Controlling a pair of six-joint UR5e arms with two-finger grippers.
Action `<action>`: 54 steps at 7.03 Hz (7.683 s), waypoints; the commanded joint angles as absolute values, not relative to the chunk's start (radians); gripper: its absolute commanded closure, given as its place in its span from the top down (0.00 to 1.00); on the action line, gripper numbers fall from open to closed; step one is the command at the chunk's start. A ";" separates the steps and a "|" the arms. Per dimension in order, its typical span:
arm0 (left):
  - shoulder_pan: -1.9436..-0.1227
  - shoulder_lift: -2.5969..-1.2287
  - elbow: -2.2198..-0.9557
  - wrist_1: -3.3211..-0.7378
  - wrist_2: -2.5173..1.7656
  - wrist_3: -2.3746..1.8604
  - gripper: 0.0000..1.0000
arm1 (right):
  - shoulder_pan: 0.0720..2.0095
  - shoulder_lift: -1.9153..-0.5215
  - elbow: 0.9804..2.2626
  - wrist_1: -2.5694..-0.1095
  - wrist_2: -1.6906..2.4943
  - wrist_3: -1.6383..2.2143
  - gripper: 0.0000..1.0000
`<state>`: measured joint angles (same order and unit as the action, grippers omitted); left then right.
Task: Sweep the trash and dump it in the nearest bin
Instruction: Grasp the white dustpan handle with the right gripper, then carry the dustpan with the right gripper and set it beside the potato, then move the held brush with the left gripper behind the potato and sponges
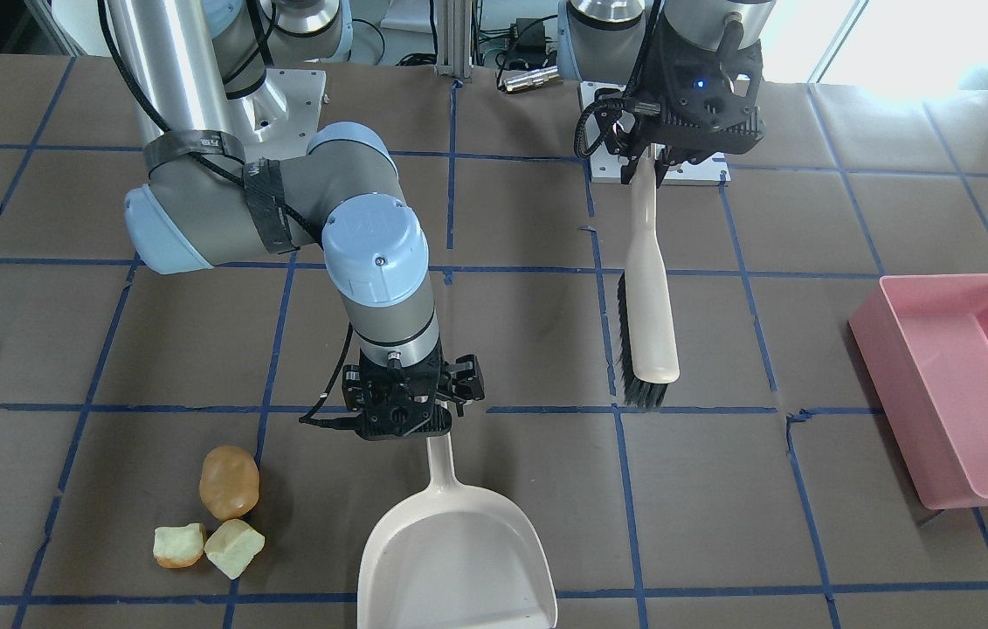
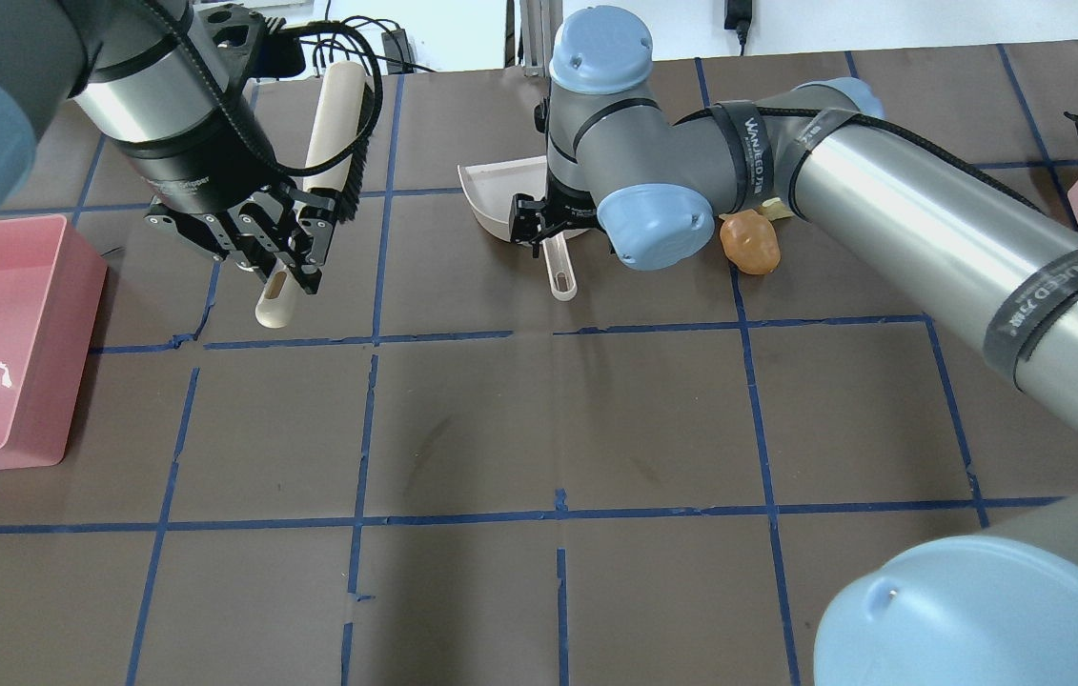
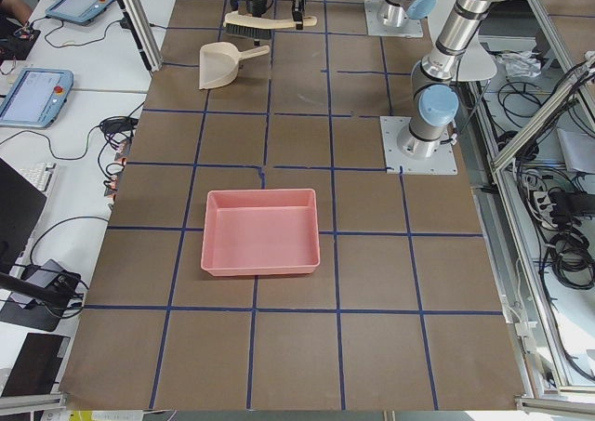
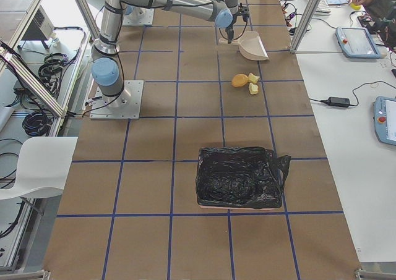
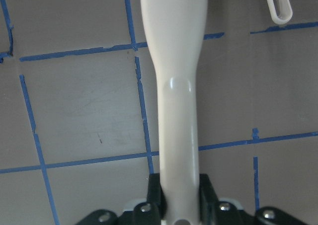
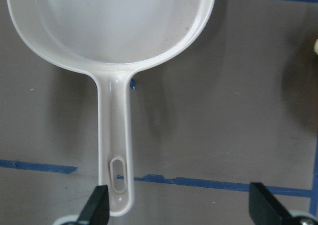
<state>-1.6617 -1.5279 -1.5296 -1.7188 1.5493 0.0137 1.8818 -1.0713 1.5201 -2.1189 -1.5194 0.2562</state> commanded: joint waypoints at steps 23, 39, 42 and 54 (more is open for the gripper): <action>-1.661 -1.528 -1.532 -1.717 1.548 0.014 0.01 | 1.277 -1.256 1.453 -1.739 -1.587 -1.020 0.05; -1.664 -1.531 -1.540 -1.715 1.540 -0.001 0.01 | 1.088 -0.997 1.387 -1.963 -1.603 -1.957 0.05; -1.716 -1.572 -1.548 -1.692 1.501 -0.132 0.00 | 1.086 -0.996 1.342 -1.960 -1.615 -1.948 0.06; -2.172 -2.354 -1.026 -1.302 1.404 -1.167 0.00 | 1.106 -0.960 1.347 -1.953 -1.601 -1.931 0.06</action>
<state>-2.1518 -2.3186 -1.0302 -1.3251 1.4009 -1.1426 1.1060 -0.9604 1.3458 -1.9551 -1.6015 -1.9317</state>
